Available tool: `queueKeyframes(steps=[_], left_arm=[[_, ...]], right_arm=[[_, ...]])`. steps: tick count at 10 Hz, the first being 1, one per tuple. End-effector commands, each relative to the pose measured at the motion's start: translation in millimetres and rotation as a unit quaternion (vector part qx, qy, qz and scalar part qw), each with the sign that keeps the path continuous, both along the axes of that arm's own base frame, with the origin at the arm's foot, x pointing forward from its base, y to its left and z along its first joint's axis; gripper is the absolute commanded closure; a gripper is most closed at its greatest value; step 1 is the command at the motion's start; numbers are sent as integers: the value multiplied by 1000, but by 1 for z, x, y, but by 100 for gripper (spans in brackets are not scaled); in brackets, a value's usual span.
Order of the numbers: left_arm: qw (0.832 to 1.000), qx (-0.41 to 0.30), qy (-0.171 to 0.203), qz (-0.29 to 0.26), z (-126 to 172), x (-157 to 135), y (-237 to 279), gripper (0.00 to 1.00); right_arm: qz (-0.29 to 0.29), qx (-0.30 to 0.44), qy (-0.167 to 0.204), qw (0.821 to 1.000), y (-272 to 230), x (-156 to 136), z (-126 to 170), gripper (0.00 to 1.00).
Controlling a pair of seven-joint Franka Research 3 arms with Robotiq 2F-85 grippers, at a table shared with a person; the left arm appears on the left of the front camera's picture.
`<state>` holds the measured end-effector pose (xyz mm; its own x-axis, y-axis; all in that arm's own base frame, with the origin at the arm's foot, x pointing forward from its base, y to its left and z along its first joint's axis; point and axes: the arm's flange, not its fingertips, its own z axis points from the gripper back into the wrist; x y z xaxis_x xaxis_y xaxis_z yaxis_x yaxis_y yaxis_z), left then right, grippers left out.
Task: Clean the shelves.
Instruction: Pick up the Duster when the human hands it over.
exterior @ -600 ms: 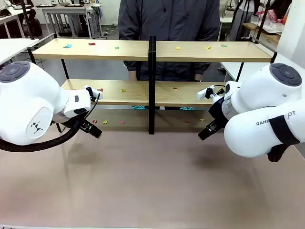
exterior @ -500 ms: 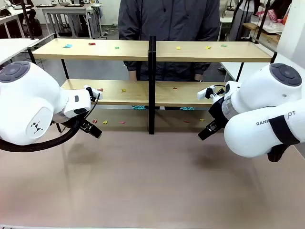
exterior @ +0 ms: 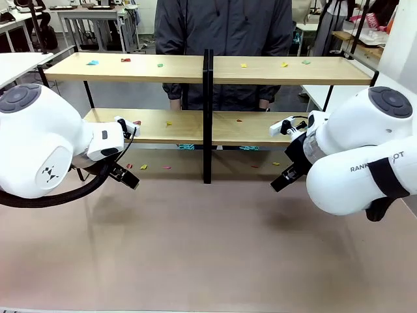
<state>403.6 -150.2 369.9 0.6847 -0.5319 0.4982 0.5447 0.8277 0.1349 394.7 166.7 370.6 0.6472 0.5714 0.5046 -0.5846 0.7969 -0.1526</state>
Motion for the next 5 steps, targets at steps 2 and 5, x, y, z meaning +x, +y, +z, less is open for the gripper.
queueKeyframes(steps=[2,5], left_arm=[[1000,0,0,-1,0,0,0,0],[1000,0,0,0,0,0,0,0]], right_arm=[[0,0,0,1000,0,0,0,0],[26,-19,-11,999,-1,-7,34,0]])
